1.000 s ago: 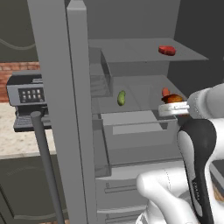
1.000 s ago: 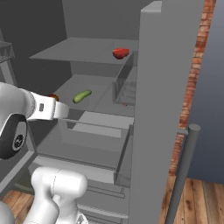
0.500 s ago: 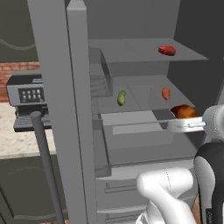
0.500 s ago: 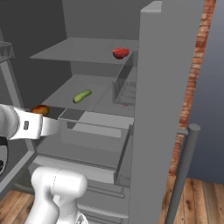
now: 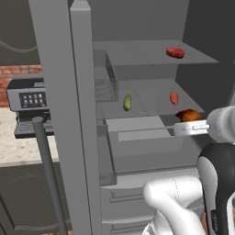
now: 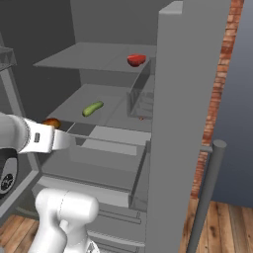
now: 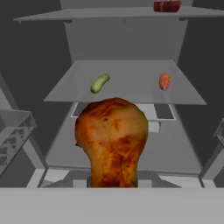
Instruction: Gather the cucumber and sweet potato from the fridge and place them on a tray on the dining counter. Then gather the steak and chicken drumstick from the fridge and place them on the other tray.
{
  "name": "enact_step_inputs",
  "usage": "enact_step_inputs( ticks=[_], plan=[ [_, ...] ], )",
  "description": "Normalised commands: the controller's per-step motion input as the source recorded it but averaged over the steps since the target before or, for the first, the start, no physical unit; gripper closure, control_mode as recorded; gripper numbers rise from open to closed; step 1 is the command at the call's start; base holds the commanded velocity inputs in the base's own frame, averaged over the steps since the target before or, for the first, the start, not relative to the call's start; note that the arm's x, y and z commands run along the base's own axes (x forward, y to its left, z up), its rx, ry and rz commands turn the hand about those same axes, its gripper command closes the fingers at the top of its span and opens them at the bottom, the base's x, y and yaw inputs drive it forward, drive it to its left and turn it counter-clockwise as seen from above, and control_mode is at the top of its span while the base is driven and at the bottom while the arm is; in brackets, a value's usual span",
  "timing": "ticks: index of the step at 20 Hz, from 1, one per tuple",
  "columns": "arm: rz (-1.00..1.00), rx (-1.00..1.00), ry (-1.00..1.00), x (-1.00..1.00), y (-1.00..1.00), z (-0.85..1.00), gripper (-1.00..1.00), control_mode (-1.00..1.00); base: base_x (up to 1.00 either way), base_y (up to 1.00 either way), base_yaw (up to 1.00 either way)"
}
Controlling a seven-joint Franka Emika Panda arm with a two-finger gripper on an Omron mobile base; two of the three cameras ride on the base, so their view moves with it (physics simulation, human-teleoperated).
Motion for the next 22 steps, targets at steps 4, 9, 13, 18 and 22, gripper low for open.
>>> enact_step_inputs(
  ticks=[4, 9, 13, 18, 22],
  plan=[
    [0.00, 0.00, 0.00, 0.41, 0.00, -0.26, 1.00, -1.00, 0.00, 0.00, 0.00],
    [0.00, 0.00, -0.01, 0.29, 0.00, -0.30, 1.00, -1.00, 0.00, 0.00, 0.00],
    [0.00, 0.00, -0.11, 0.03, 0.00, -0.21, 1.00, -1.00, 0.00, 0.00, 0.00],
    [0.00, 0.00, -0.07, 0.00, 0.00, -0.05, 1.00, 1.00, 0.00, 0.00, 0.00],
    [0.00, 0.00, 0.00, 0.00, 0.00, 0.00, 1.00, 1.00, -0.27, 0.00, 0.00]
  ],
)
